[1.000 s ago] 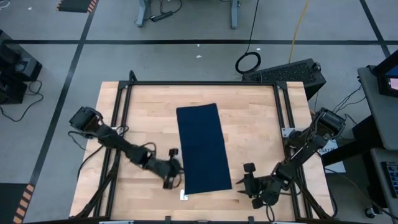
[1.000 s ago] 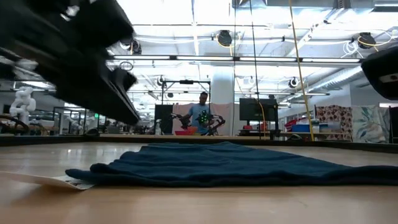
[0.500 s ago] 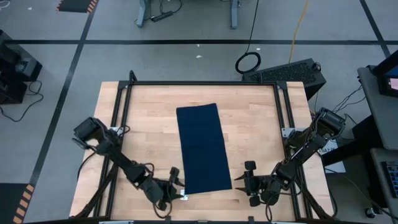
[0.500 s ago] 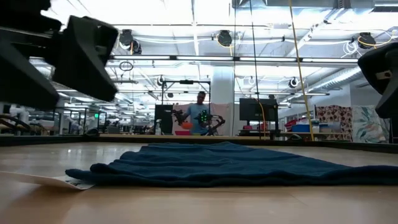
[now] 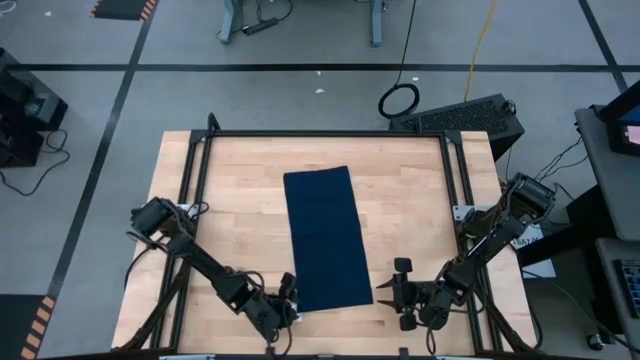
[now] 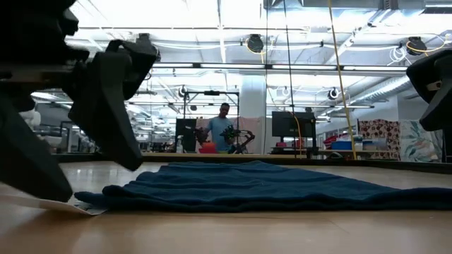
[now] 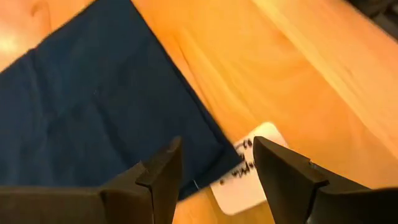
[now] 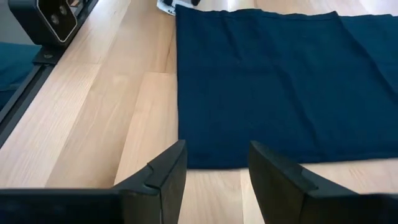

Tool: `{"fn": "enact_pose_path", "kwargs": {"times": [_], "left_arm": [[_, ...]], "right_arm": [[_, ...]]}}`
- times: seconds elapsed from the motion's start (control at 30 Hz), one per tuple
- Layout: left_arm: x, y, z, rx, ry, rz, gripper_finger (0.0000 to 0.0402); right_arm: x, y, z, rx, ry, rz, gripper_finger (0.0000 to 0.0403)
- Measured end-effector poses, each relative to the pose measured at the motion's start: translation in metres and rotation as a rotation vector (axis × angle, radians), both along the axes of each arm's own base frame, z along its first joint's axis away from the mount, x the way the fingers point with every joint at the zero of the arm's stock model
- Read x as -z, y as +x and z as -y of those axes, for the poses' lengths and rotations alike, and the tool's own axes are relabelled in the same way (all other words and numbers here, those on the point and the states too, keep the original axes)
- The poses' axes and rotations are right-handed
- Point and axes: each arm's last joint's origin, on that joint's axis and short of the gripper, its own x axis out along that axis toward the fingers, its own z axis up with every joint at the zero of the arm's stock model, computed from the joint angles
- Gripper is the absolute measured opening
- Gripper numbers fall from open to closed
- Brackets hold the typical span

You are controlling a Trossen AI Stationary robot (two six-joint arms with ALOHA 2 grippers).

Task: Roll towel into tight, uniform cylinder
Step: Roll the blue cloth napkin

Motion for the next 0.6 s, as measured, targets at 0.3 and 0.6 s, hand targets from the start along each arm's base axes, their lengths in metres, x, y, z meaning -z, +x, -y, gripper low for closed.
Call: {"fn": "enact_pose_path", "kwargs": {"times": [0.3,0.6], "left_arm": [[0.003,0.008,-0.011,0.026,-0.025,-0.054,0.0198],[0.006,0.015,-0.020,0.016,-0.060,-0.084,0.0075]], "right_arm": [[0.000,0.002,0.002,0.025,-0.001,0.012,0.0161],[0.000,0.002,0.002,0.031,0.009,0.011,0.0161]]}}
